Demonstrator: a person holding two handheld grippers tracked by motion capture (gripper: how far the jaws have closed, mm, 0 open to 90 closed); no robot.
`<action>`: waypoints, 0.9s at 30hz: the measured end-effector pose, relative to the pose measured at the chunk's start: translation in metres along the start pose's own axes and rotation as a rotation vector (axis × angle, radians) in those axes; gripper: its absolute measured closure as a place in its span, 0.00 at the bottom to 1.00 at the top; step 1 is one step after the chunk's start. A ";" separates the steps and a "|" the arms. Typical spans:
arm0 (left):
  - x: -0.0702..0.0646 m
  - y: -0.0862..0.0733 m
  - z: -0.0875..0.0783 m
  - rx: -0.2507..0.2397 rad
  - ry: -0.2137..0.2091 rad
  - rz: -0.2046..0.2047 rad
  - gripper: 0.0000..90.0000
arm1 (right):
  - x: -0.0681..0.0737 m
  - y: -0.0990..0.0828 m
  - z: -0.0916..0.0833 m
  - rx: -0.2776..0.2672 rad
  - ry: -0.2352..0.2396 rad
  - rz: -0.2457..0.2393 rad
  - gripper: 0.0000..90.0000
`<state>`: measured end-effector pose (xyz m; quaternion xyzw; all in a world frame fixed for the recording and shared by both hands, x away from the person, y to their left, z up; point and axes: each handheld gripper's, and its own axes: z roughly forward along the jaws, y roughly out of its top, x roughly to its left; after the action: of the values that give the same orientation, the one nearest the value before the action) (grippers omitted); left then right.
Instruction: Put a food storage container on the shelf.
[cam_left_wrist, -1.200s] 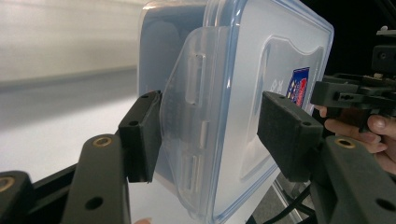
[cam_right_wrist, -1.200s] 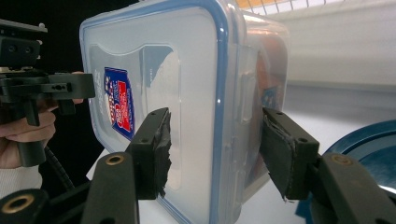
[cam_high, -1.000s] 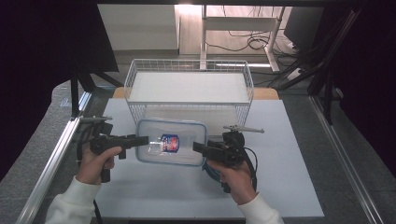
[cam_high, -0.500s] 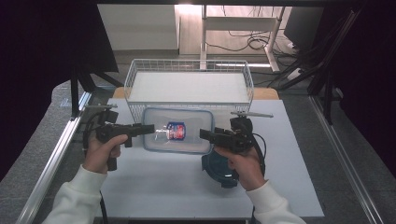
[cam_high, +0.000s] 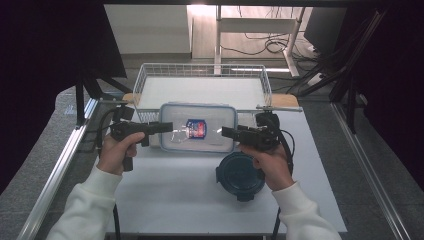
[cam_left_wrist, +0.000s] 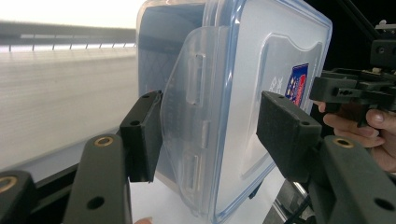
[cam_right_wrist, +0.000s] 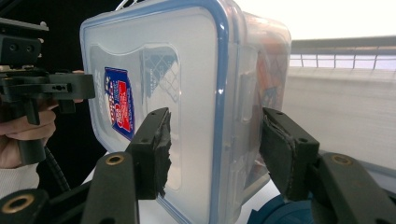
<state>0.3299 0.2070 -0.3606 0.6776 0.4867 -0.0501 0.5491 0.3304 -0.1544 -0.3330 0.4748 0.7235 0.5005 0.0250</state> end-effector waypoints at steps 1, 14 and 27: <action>-0.001 0.002 0.001 0.001 0.000 0.003 0.47 | 0.000 0.000 0.000 0.000 0.000 0.000 0.50; -0.008 0.029 0.007 0.000 0.006 0.027 0.47 | -0.009 0.025 -0.004 -0.008 0.007 -0.007 0.50; -0.012 0.063 0.011 -0.018 0.011 0.027 0.47 | -0.014 0.061 -0.006 -0.016 0.012 -0.019 0.50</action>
<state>0.3737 0.1956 -0.3145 0.6794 0.4808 -0.0345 0.5532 0.3754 -0.1663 -0.2907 0.4647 0.7240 0.5089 0.0294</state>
